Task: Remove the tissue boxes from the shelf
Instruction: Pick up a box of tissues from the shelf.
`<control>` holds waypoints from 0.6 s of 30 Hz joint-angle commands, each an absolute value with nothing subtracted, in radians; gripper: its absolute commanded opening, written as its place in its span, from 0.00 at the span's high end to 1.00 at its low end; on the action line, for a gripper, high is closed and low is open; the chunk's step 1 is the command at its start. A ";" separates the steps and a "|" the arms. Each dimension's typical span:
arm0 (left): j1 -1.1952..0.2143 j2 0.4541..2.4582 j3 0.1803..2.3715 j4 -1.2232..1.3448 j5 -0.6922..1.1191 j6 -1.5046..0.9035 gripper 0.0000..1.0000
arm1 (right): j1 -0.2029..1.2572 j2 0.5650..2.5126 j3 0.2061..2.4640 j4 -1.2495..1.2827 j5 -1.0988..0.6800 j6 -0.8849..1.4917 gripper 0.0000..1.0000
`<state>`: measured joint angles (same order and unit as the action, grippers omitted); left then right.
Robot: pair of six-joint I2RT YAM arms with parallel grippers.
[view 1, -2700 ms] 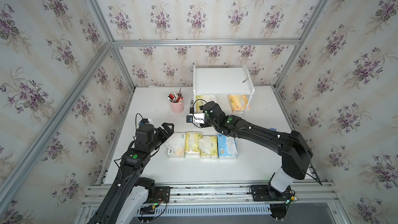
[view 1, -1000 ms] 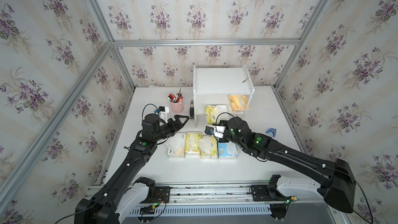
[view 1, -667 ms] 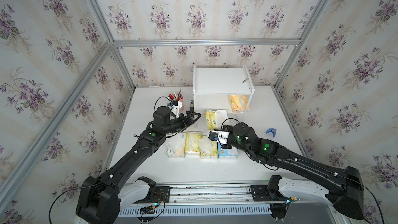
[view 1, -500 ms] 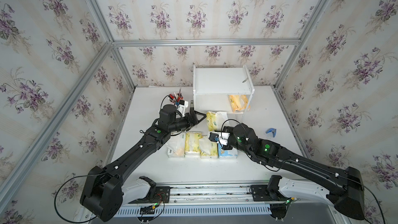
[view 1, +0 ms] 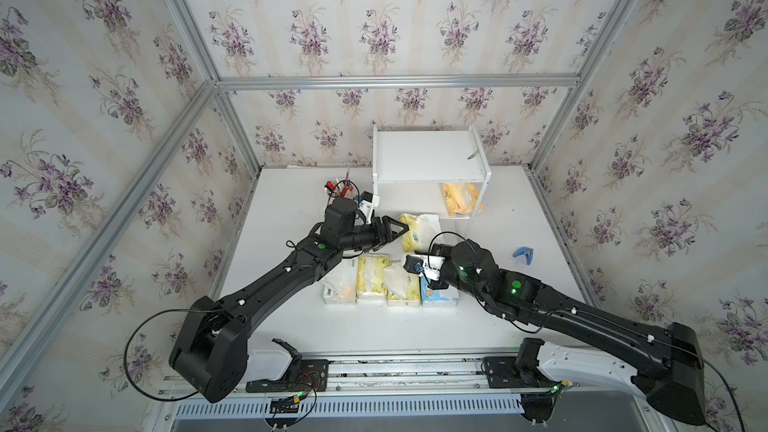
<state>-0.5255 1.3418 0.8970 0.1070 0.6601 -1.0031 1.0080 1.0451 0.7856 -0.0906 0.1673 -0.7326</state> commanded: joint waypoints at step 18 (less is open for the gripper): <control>-0.531 1.288 0.896 0.122 0.653 -0.925 0.92 | 1.009 1.051 0.793 -0.028 0.098 -0.665 0.75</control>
